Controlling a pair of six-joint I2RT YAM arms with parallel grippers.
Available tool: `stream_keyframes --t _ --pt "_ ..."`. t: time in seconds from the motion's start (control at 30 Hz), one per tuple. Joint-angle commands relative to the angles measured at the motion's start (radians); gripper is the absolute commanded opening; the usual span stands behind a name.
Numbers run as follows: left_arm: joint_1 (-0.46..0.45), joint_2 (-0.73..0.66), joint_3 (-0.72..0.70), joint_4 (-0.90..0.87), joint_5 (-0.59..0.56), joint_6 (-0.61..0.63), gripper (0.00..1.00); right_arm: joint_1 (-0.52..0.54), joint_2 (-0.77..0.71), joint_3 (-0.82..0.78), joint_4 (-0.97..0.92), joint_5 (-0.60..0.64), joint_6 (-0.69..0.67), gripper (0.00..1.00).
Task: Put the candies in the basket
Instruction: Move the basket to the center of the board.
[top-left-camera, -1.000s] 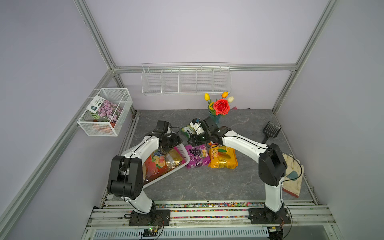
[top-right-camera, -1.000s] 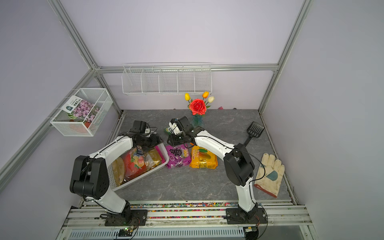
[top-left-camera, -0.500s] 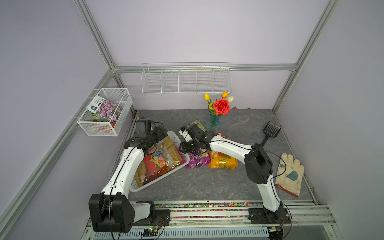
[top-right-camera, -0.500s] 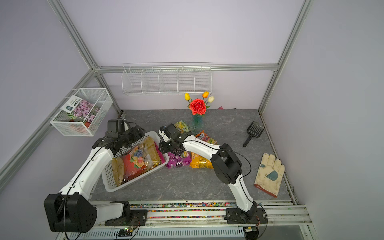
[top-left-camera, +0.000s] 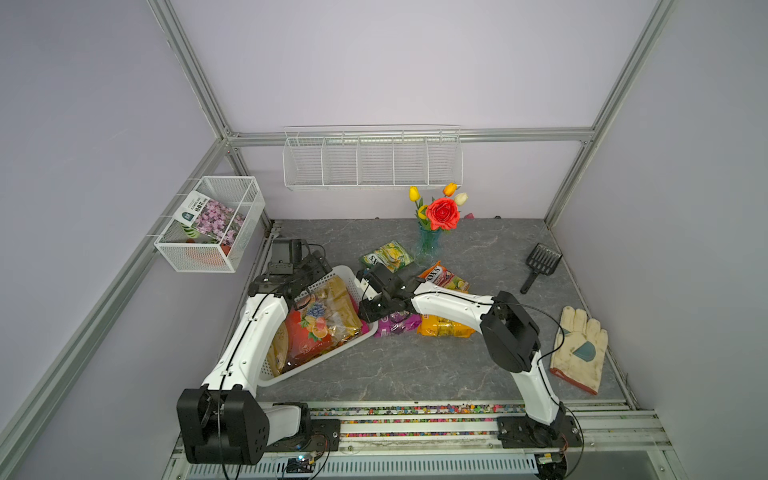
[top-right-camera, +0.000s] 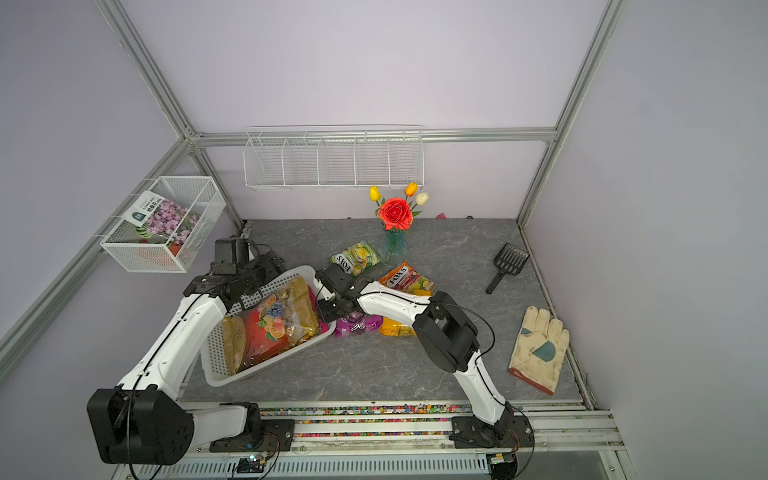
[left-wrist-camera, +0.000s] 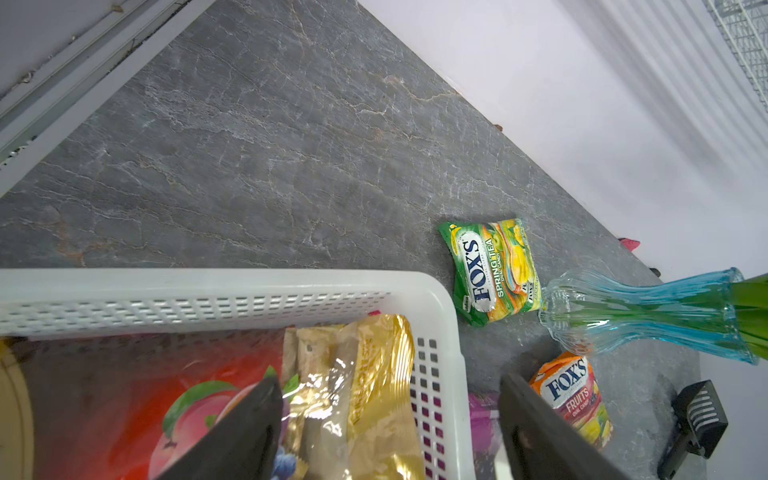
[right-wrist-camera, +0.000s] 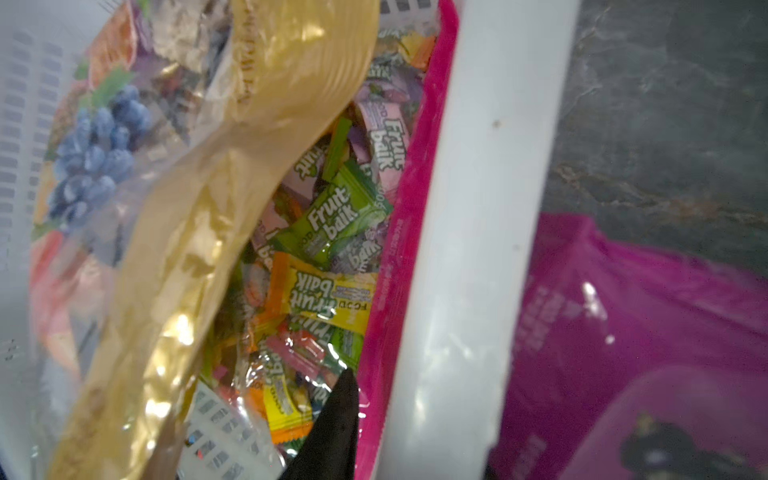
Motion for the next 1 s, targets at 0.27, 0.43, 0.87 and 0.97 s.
stream_keyframes --t 0.27,0.43,0.87,0.97 --pt "0.0 0.062 0.123 -0.055 -0.068 0.013 0.84 0.073 -0.084 -0.018 -0.234 -0.143 -0.157 0.36" --pt "0.0 0.064 0.084 -0.042 -0.039 -0.026 0.84 0.081 -0.185 -0.135 -0.211 -0.116 -0.157 0.4" --pt "-0.114 0.2 0.098 -0.041 0.059 0.072 0.82 -0.075 -0.576 -0.535 -0.191 0.285 0.013 0.46" --pt "-0.134 0.242 0.12 -0.051 0.08 0.082 0.83 -0.132 -0.64 -0.614 -0.237 0.391 0.095 0.47"
